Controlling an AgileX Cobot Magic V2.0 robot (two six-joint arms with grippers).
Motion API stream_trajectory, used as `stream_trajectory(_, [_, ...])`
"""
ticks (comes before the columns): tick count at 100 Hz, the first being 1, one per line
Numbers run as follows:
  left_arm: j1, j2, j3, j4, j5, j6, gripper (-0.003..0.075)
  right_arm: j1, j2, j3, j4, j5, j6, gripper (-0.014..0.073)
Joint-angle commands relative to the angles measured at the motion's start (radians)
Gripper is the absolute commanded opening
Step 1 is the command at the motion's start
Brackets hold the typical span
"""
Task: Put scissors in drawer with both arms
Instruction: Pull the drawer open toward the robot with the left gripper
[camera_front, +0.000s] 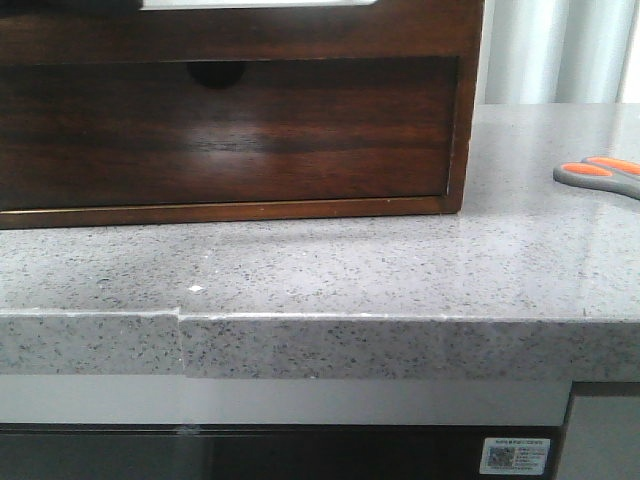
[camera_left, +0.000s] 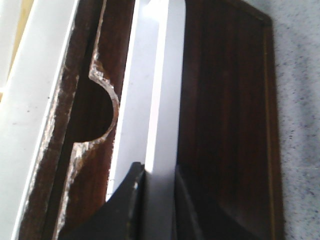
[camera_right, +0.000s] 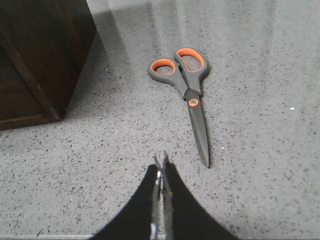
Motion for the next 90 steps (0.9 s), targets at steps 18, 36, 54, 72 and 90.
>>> stream_trajectory(18, [-0.016, -0.171, 0.087, -0.037, -0.150, -0.032, -0.0018, 0.001, 0.015, -0.034, 0.001, -0.079, -0.008, -0.0056])
stream_trajectory(36, [-0.016, -0.273, 0.142, -0.037, -0.152, -0.038, -0.0018, 0.001, 0.015, -0.034, 0.001, -0.079, -0.008, -0.0056])
stream_trajectory(54, [-0.016, -0.314, 0.159, -0.037, -0.152, -0.038, -0.0018, 0.001, 0.015, -0.034, 0.001, -0.079, -0.008, -0.0056])
stream_trajectory(72, [-0.016, -0.314, 0.159, -0.048, -0.152, -0.038, 0.0041, 0.001, 0.015, -0.034, 0.001, -0.079, -0.008, -0.0056])
stream_trajectory(90, [-0.016, -0.314, 0.159, -0.048, -0.152, -0.038, 0.0317, 0.001, 0.015, -0.034, 0.001, -0.079, -0.008, -0.0056])
